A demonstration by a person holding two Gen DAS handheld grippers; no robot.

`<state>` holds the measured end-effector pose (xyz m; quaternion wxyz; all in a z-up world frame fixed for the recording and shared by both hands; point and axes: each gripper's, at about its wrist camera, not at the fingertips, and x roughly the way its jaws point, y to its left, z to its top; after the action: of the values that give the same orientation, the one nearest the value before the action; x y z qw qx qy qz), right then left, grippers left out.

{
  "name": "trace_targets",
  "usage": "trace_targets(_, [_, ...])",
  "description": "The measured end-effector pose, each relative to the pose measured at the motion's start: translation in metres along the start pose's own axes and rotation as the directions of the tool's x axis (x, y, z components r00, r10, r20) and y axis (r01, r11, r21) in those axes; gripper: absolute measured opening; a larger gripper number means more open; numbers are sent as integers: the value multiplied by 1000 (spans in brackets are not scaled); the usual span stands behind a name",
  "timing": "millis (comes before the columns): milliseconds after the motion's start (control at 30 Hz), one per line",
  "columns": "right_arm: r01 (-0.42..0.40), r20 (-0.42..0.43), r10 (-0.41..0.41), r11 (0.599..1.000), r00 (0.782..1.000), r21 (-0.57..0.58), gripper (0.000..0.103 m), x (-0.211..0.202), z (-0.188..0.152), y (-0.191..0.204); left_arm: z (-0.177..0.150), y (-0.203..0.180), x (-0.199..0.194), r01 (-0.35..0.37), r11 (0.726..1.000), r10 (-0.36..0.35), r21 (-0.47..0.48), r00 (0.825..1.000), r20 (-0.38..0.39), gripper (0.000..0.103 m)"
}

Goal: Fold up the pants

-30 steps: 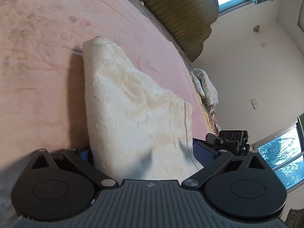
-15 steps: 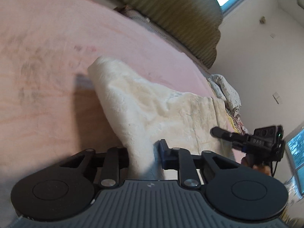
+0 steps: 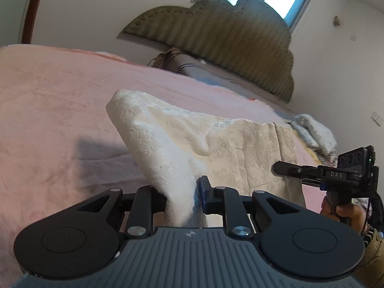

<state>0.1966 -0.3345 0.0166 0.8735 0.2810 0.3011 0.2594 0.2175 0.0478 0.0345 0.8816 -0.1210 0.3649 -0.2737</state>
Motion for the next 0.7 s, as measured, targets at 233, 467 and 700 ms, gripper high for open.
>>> trace_targets(233, [192,-116,-190,981,975,3,43,47,-8,-29,-10,36,23,-63,995,58,-71,995,-78,51])
trace_targets(467, [367,61,-363,902,930,-227,50,2,-26,28,-13,24,-36,-193,978,198,-82,978,68,69])
trace_targets(700, [188,-185,-266,916,946,-353,47,44,-59,54,-40,-8,-14,41,991,-45,-131,998,-32,92])
